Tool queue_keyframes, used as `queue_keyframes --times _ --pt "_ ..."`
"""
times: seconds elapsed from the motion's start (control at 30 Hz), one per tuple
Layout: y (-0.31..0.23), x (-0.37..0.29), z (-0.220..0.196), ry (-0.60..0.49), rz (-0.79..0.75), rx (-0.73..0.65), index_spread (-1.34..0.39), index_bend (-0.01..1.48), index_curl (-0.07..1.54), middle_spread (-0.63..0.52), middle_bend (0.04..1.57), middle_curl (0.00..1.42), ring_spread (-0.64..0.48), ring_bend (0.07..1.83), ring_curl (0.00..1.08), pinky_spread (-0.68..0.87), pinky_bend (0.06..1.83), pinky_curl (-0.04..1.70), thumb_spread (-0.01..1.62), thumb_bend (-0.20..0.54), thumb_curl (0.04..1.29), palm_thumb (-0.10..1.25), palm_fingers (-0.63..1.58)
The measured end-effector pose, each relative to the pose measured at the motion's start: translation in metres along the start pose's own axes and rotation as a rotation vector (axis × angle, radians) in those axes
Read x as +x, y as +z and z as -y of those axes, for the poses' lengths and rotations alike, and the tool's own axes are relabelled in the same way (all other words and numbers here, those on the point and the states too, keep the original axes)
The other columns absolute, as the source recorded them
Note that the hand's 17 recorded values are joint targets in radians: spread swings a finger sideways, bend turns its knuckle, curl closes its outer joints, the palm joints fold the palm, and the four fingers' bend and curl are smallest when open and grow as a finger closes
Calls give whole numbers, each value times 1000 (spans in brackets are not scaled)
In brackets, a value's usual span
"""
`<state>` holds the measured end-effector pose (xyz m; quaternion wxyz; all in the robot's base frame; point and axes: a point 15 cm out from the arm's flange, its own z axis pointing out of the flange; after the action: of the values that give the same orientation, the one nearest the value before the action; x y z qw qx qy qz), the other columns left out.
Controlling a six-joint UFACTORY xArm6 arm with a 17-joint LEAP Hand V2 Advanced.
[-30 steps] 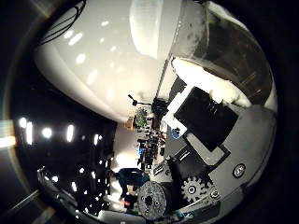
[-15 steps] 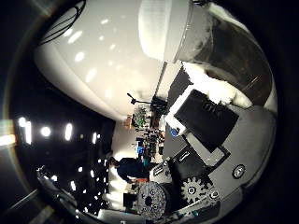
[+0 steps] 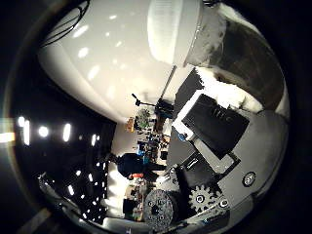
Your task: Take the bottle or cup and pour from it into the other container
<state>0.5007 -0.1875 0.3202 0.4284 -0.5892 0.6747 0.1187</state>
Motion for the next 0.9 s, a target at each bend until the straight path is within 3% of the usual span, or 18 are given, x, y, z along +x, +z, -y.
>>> queue_keyframes --times 0.13,0.5,0.9 --pt "-2 -26 5 -20 -39 -22 -207 1139 857 -121 1325 801 -271 1228 891 -246 1314 766 488 -18 935 1135 1101" --pt "-16 -103 20 -125 -326 -147 -197 1151 848 -117 1341 787 -272 1220 919 -252 1302 807 446 -20 948 1125 1104" --pt "26 -189 5 -346 -651 -304 -197 1158 846 -116 1346 777 -275 1220 937 -256 1279 829 408 -21 951 1109 1105"
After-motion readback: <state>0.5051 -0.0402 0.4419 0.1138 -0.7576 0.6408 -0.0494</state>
